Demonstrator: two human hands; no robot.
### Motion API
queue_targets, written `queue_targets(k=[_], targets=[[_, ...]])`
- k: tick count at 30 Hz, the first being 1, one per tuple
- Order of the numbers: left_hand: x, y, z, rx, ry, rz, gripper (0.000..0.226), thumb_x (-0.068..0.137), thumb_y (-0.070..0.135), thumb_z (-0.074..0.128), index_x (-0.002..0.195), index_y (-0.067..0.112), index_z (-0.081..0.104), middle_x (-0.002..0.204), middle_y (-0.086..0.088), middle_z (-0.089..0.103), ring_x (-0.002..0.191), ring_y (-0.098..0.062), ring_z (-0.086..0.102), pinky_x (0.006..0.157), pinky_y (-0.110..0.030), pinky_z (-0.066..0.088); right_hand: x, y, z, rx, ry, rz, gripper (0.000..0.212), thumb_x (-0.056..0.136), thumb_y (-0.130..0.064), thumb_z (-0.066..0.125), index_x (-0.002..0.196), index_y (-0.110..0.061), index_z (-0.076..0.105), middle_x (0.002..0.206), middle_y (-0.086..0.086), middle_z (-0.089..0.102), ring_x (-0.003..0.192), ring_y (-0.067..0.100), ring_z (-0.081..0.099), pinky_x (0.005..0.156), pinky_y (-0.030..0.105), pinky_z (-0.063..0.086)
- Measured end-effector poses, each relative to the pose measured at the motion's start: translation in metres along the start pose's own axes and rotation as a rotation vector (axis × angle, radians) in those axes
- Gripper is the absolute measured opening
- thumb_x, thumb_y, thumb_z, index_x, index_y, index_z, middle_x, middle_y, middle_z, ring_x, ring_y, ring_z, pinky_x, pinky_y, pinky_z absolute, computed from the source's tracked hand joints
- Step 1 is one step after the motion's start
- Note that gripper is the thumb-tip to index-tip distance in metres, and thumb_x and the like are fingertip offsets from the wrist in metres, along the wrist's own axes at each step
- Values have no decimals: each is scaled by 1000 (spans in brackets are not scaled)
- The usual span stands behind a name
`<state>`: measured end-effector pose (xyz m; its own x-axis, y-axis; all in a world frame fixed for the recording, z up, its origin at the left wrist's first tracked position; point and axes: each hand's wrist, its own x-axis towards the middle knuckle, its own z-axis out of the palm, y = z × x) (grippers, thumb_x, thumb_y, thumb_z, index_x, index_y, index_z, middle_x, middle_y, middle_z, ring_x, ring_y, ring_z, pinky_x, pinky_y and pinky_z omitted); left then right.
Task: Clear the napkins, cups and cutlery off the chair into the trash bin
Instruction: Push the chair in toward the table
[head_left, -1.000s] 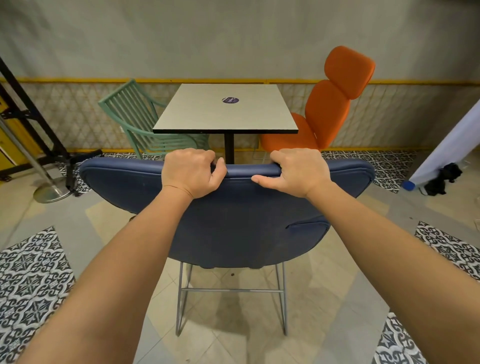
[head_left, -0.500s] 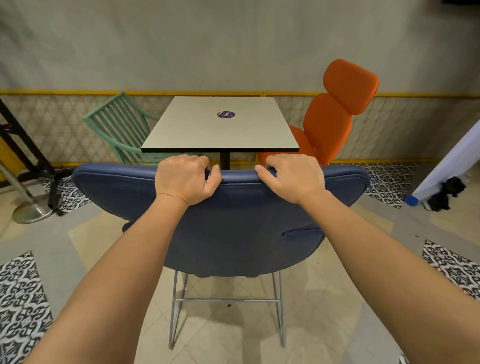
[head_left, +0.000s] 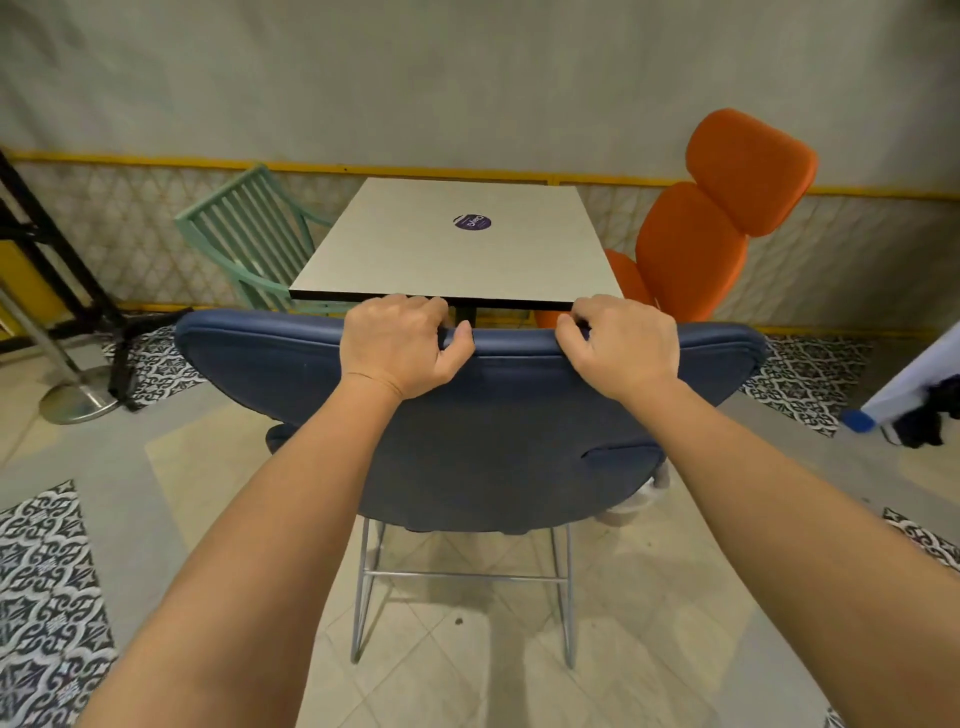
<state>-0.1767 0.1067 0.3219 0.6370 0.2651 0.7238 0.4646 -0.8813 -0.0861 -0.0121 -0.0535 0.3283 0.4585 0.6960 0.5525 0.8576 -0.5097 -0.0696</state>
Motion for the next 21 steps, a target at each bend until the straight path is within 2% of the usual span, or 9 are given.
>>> queue_targets(k=[6,12,15,19,21], targets=[[-8,-15,2,26,32,2,44,87,41,39,59,15,60,51,-2,57,47,-21,50,49,-23,19,1,1,3,-34,7,44,49,85,-52,24,68,-22,58,61,-4,53,54,15,44,48,19,15],[-23,-55,0,28,84,-37,42,88,37,39,63,12,62,57,-6,60,52,-29,54,49,-32,34,0,-3,7,-96,70,73,56,83,-53,21,58,-20,58,50,-5,43,46,14,37,49,17,11],[-20,-61,4,41,91,-34,42,88,37,38,64,13,64,57,-6,61,52,-28,55,49,-32,34,3,-2,10,-89,95,66,56,85,-51,23,56,-18,59,49,-4,41,46,14,35,50,16,10],[-15,-65,9,53,109,-14,42,87,38,39,63,14,64,55,-4,60,50,-27,54,49,-30,30,8,0,14,-102,70,62,60,86,-52,20,62,-18,64,53,-1,53,49,14,41,49,16,14],[-12,-69,12,49,96,-19,43,87,38,38,62,14,64,54,-4,59,49,-26,53,49,-29,29,13,-2,16,-103,64,63,61,85,-52,19,63,-18,64,54,-3,49,50,14,40,50,16,13]])
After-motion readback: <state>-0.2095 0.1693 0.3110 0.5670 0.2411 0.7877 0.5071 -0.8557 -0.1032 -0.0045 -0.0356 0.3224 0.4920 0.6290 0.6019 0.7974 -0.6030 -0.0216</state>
